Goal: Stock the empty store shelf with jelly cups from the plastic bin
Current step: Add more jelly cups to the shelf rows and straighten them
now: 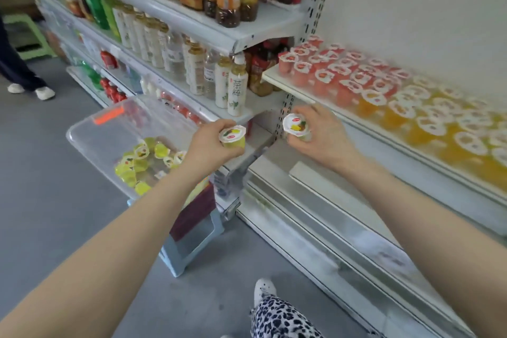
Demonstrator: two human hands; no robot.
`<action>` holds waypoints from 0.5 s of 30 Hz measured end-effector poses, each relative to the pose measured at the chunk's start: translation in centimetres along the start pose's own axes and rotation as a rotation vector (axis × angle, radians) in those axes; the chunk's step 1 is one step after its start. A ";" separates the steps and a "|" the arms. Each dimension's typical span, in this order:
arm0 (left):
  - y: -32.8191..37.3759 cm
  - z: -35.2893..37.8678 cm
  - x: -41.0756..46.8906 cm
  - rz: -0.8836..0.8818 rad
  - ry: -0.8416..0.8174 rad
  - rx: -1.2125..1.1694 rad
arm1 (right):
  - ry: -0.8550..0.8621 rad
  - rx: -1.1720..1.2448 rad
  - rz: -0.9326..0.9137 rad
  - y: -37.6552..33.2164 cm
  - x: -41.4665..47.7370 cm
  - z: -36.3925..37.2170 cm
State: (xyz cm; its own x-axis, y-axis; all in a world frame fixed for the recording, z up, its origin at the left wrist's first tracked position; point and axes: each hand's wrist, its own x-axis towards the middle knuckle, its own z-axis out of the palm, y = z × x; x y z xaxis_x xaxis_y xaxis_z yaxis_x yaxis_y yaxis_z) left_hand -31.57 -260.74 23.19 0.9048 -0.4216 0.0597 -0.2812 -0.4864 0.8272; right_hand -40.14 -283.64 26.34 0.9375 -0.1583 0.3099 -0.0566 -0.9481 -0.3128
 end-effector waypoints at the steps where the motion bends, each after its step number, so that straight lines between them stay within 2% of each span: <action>1: 1.1 0.7 0.2 0.035 -0.019 0.033 | 0.034 -0.011 0.017 0.8 -0.7 -1.3; 9: 10.8 7.2 1.8 0.358 -0.114 0.194 | 0.245 -0.109 0.165 7.2 -6.2 -10.6; 15: 19.7 13.9 1.5 0.568 -0.179 0.150 | 0.351 -0.149 0.295 13.4 -11.5 -17.8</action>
State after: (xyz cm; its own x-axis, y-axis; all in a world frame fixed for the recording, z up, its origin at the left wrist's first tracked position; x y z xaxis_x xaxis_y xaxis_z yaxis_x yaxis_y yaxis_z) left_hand -40.19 -281.66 31.83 0.5361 -0.7624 0.3624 -0.7573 -0.2447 0.6055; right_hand -57.79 -299.41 34.54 0.7025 -0.4860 0.5199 -0.3758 -0.8737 -0.3090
